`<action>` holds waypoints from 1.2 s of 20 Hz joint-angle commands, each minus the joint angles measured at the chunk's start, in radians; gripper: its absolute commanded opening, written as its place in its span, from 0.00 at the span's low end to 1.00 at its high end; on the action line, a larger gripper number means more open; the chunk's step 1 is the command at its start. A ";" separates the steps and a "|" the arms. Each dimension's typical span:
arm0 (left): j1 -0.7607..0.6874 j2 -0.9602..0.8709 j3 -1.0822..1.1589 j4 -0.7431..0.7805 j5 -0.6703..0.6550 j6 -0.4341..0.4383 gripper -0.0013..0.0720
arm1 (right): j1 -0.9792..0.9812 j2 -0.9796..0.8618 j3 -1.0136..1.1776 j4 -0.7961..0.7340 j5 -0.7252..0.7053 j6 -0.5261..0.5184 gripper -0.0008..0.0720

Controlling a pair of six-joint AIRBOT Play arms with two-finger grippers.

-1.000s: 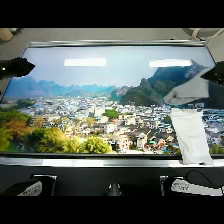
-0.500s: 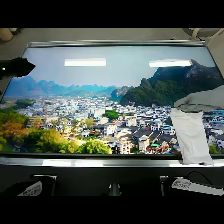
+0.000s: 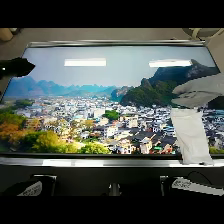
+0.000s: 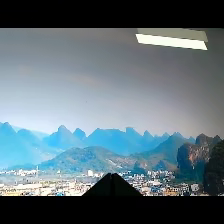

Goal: Fold the shirts.

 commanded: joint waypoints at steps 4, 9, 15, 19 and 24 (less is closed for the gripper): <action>0.001 0.000 0.000 0.000 0.000 0.027 0.05 | -0.001 0.055 -0.006 -0.347 0.279 0.010 0.04; 0.001 -0.001 -0.001 0.000 0.000 0.042 0.05 | 0.000 0.158 -0.128 -0.657 0.279 0.000 0.04; 0.001 0.000 -0.001 0.000 -0.001 0.049 0.05 | 0.000 0.307 -0.534 -0.848 0.271 -0.010 0.04; 0.001 0.000 -0.001 0.000 -0.001 0.050 0.05 | 0.000 0.335 -0.787 -0.859 0.182 0.017 0.04; 0.001 0.000 -0.001 0.000 -0.001 0.049 0.05 | 0.000 0.335 -0.895 -0.914 0.117 0.056 0.06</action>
